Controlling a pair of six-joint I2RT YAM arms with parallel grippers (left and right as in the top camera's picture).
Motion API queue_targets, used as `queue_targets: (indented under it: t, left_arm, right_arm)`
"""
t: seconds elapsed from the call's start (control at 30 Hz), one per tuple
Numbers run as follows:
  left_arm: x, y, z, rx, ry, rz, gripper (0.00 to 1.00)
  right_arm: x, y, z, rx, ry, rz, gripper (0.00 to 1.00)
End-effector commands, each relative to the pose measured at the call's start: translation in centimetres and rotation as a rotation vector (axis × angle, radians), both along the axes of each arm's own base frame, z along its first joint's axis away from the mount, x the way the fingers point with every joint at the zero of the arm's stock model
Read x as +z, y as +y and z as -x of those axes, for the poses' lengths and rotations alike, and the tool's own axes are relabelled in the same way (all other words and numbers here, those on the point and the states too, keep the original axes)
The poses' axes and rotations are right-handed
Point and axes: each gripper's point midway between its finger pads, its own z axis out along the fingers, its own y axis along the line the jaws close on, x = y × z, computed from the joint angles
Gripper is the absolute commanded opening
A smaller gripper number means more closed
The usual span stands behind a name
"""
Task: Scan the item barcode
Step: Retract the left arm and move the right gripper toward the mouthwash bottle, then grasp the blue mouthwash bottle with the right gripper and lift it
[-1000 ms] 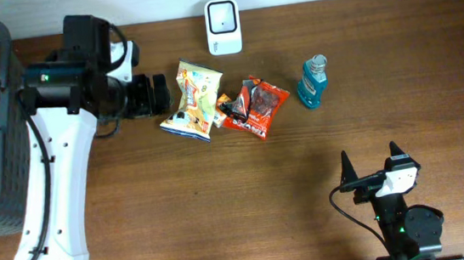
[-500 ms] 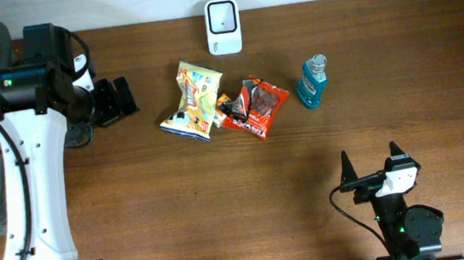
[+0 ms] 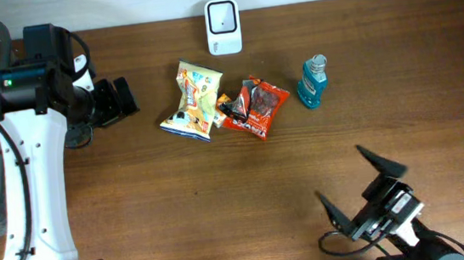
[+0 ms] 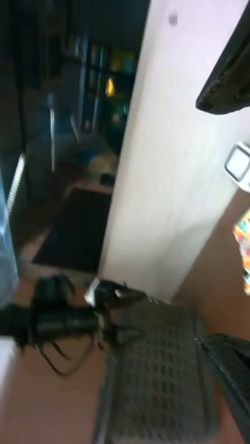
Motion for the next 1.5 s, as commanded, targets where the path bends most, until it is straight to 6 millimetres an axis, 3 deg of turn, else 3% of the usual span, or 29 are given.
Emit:
queue_targets:
  t: [0.0, 0.07, 0.13, 0.2, 0.27, 0.3, 0.33, 0.43, 0.53, 0.6, 0.67, 0.7, 0.73, 0.77, 0.9, 0.93, 1.0, 1.07, 1.17, 1.23, 1.47]
  left_arm:
    - [-0.1, -0.2, 0.0, 0.006, 0.005, 0.013, 0.99]
    - [-0.1, -0.2, 0.0, 0.006, 0.005, 0.013, 0.99]
    - [-0.1, -0.2, 0.0, 0.006, 0.005, 0.013, 0.99]
    - [-0.1, -0.2, 0.0, 0.006, 0.005, 0.013, 0.99]
    - [-0.1, -0.2, 0.0, 0.006, 0.005, 0.013, 0.99]
    - [-0.1, -0.2, 0.0, 0.006, 0.005, 0.013, 0.99]
    - [-0.1, -0.2, 0.0, 0.006, 0.005, 0.013, 0.99]
    - [-0.1, -0.2, 0.0, 0.006, 0.005, 0.013, 0.99]
    - [-0.1, -0.2, 0.0, 0.006, 0.005, 0.013, 0.99]
    - [-0.1, -0.2, 0.0, 0.006, 0.005, 0.013, 0.99]
    - [-0.1, -0.2, 0.0, 0.006, 0.005, 0.013, 0.99]
    - [-0.1, -0.2, 0.0, 0.006, 0.005, 0.013, 0.99]
    - [-0.1, -0.2, 0.0, 0.006, 0.005, 0.013, 0.99]
    - [-0.1, -0.2, 0.0, 0.006, 0.005, 0.013, 0.99]
    - [-0.1, -0.2, 0.0, 0.006, 0.005, 0.013, 0.99]
    - [-0.1, -0.2, 0.0, 0.006, 0.005, 0.013, 0.99]
    - [-0.1, -0.2, 0.0, 0.006, 0.005, 0.013, 0.99]
    - [-0.1, -0.2, 0.0, 0.006, 0.005, 0.013, 0.99]
    - [-0.1, -0.2, 0.0, 0.006, 0.005, 0.013, 0.99]
    - [-0.1, -0.2, 0.0, 0.006, 0.005, 0.013, 0.99]
    - [-0.1, -0.2, 0.0, 0.006, 0.005, 0.013, 0.99]
  right_arm:
    - [3.0, -1.2, -1.0, -0.070, 0.060, -0.052, 0.99]
    - [4.2, -1.2, -2.6, -0.072, 0.154, -0.049, 0.99]
    - [5.7, -0.9, -5.5, -0.055, 0.341, -0.034, 0.99]
    - [6.4, 0.9, -7.0, 0.070, 0.504, 0.008, 0.98]
    - [6.2, 3.1, -6.7, 0.270, 0.558, 0.062, 0.98]
    - [5.0, 4.9, -5.1, 0.496, 0.619, 0.107, 0.99]
    - [4.3, 5.6, -4.8, 0.614, 0.650, 0.120, 0.98]
    - [4.1, 5.4, -9.0, 0.649, 0.883, -0.080, 0.98]
    - [4.8, 3.9, -13.4, 0.457, 0.903, -0.258, 0.98]
    - [4.0, 2.5, -15.4, 0.301, 0.993, -0.320, 0.98]
    - [1.1, -0.9, -16.7, -0.045, 1.147, -0.269, 0.98]
    - [-0.5, -4.8, -15.9, -0.372, 1.275, -0.186, 0.98]
    - [-0.7, -6.9, -14.6, -0.551, 1.365, -0.140, 0.99]
    - [-0.3, -6.8, -13.8, -0.572, 1.409, -0.103, 0.99]
    - [2.4, 0.6, -12.4, -0.156, 1.449, -0.109, 0.99]
    - [2.5, 1.9, -12.5, -0.119, 1.471, -0.129, 0.99]
    - [0.4, 4.2, -12.7, -0.157, 1.502, -0.034, 0.99]
    - [-3.1, 3.5, -13.9, -0.432, 1.574, -0.057, 0.88]
    - [-6.5, 3.1, -16.3, -0.712, 1.514, 0.012, 0.89]
    - [-7.0, 3.9, -17.8, -0.707, 1.491, -0.002, 0.99]
    - [-5.4, 4.1, -19.9, -0.708, 1.396, -0.072, 0.99]
